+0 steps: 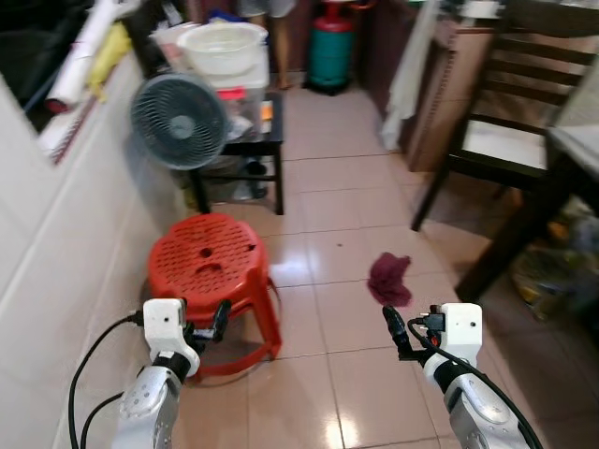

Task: Setting the table

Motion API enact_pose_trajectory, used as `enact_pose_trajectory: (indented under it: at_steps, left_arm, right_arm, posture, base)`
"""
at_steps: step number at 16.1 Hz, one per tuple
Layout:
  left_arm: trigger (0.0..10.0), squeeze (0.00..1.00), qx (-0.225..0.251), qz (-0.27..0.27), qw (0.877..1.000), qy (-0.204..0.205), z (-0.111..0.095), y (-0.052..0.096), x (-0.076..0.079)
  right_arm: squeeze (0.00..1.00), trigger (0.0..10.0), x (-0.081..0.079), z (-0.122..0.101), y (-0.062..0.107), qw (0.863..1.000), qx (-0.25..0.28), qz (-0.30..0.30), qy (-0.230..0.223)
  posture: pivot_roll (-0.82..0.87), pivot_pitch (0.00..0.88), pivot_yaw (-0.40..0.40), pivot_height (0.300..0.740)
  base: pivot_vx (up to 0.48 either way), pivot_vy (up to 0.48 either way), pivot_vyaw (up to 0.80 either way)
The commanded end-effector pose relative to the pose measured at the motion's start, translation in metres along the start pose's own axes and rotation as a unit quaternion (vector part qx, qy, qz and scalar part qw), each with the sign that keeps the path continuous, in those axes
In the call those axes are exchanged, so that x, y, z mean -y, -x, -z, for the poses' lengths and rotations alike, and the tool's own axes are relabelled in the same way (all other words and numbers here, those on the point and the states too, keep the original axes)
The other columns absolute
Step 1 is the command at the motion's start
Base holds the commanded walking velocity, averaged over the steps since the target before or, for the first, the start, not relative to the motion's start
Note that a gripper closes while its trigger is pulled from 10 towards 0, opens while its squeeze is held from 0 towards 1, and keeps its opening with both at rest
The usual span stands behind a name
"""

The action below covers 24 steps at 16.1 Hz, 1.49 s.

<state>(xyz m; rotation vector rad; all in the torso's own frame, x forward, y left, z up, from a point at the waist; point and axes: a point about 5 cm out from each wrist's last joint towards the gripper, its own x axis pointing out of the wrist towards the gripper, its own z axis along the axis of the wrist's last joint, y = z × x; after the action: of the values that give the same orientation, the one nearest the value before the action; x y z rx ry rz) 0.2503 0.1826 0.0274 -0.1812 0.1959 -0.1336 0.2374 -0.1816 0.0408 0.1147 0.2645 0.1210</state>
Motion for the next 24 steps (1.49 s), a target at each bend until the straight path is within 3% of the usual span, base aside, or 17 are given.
enact_pose_trajectory:
  at_steps: [1, 9, 24]
  left_arm:
    - [10.0, 0.0, -0.004, -0.006, 1.0, -0.005, -0.004, -0.001, -0.002]
    - [10.0, 0.0, 0.022, 0.047, 0.998, 0.019, -0.031, -0.008, 0.012]
    - [10.0, 0.0, -0.014, 0.065, 0.998, 0.015, -0.024, -0.002, 0.023]
  right_arm:
    - [0.0, 10.0, -0.001, -0.005, 0.0, 1.0, 0.006, 0.002, -0.005]
    - [0.0, 10.0, -0.003, -0.009, 0.0, 1.0, -0.006, 0.007, -0.008]
    - [0.0, 10.0, 0.001, -0.01, 0.003, 1.0, -0.016, 0.016, -0.01]
  posture:
    - [-0.2, 0.045, 0.027, 0.74]
    - [-0.2, 0.053, 0.028, 0.74]
    - [-0.22, 0.056, 0.017, 0.74]
  base:
    - [0.0, 0.0, 0.0]
    - [0.03, 0.0, -0.65]
    - [0.304, 0.0, -0.8]
